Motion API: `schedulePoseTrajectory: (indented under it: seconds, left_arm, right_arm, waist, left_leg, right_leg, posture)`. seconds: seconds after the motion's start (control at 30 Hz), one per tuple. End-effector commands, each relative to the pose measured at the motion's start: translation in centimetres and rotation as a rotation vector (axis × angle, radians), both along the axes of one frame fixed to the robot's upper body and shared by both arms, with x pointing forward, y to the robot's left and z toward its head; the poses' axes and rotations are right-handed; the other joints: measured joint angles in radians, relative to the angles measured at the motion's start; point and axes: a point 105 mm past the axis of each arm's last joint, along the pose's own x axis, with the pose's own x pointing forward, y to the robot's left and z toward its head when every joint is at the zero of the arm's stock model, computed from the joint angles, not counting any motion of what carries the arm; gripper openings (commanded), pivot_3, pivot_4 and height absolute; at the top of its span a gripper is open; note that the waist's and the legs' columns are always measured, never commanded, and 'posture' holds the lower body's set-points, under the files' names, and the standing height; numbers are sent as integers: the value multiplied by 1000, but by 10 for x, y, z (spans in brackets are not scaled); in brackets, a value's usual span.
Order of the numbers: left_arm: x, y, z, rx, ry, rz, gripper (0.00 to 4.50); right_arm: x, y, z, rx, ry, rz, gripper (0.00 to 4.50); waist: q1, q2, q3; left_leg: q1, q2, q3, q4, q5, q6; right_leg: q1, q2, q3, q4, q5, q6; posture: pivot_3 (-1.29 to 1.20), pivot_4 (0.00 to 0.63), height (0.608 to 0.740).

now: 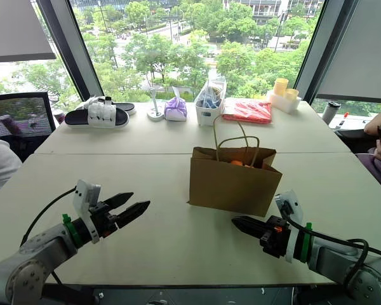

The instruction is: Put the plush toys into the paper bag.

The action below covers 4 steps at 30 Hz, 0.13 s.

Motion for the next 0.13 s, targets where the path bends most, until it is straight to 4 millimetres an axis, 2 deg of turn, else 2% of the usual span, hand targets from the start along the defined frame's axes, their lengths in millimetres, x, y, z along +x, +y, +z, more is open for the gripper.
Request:
schedulePoseTrajectory:
  seconds: [0.03,0.13]
  left_arm:
    - [0,-1,5,3,-29,21,4441]
    - [1,-1,4,6,-30,23,4441]
  right_arm:
    - [3,4,8,7,-39,26,0]
    - [4,6,7,5,-39,30,0]
  waist:
    - [3,0,0]
    - [4,0,0]
  left_leg:
    - [0,0,1,0,0,0]
    - [-1,-1,1,-1,0,0]
  right_leg:
    - [0,0,0,0,0,0]
    - [-1,1,0,0,0,-1]
  posture:
    - [0,150,740]
    - [0,150,740]
